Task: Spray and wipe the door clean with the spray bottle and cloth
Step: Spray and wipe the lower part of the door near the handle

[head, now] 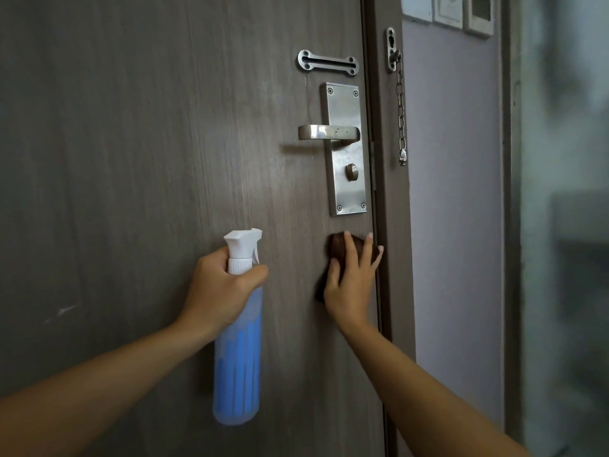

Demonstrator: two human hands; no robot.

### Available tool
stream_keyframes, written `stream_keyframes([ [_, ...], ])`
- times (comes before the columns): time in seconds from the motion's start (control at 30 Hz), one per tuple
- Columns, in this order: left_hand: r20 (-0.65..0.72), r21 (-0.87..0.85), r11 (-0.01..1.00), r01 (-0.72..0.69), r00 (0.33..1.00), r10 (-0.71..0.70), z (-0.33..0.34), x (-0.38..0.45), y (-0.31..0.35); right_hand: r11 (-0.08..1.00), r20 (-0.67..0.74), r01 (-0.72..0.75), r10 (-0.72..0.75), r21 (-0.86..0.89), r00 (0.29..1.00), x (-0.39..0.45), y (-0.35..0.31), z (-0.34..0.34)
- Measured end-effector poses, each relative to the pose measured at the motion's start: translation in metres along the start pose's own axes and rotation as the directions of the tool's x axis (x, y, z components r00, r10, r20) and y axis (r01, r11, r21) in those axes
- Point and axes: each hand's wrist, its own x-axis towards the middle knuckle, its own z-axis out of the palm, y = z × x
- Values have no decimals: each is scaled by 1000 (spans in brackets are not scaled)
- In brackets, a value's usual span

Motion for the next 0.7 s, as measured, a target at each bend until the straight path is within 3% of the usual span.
stream_keyframes([
  [0.03,-2,-2,1000,-7,1000,7,1,1,1,1000,-2,6,-6,-7,1000,-5,-6,6],
  [0.1,-3,4,1000,-16,1000,16,2,2,1,982,77,182,-178,-45,981,-30,-2,9],
  [0.17,1,3,1000,-22,1000,22,1,3,0,885,238,458,-427,-89,872,-54,24,0],
  [0.23,21,6,999,-34,999,34,-3,3,-1,799,326,586,-522,-137,788,-58,54,-15],
  [0.3,26,12,999,-36,999,36,-7,5,-1,843,287,511,-454,-170,844,-44,61,-25],
  [0.4,9,32,999,-34,999,33,-9,8,1,954,168,259,-233,-153,958,-10,38,-24],
  [0.57,8,71,997,-32,999,31,-9,12,1,996,-22,27,-29,-88,999,24,-9,-4],
  [0.63,17,76,996,-36,999,35,-10,13,0,994,-26,54,-57,-90,998,13,-13,2],
  [0.7,15,69,997,-36,999,35,-11,15,0,955,94,269,-259,-127,961,-7,-4,2],
])
